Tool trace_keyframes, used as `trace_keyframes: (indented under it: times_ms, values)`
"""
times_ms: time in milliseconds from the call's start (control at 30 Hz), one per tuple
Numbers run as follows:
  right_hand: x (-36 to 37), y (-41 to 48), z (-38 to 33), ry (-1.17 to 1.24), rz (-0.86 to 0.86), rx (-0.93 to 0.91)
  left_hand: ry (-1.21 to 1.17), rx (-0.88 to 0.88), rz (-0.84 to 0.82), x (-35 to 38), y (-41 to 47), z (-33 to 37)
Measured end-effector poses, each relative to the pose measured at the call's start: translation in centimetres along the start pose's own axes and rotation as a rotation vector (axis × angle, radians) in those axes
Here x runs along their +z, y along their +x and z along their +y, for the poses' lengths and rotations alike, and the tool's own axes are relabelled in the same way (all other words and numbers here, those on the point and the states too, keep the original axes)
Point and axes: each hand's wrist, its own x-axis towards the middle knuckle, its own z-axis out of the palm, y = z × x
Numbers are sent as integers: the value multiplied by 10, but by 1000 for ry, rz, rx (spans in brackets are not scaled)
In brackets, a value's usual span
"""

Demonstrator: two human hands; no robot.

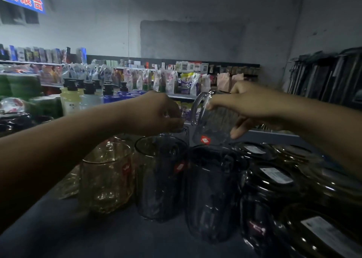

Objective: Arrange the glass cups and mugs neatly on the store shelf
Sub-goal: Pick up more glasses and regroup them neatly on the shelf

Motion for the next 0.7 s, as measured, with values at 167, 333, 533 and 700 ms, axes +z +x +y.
trace_keyframes:
  times_ms: [167, 333, 533, 700]
  values:
    - [15, 4, 1, -189, -101, -23, -18, -1, 5, -1, -1, 0]
    - [27, 11, 6, -568, -157, -74, -85, -32, -4, -3, -3, 0]
    - [23, 11, 6, -614, -256, -36, -116, -49, -1, -2, -9, 1]
    - [11, 10, 6, -564, -334, 17, -212, -78, -48, -2, -16, 0]
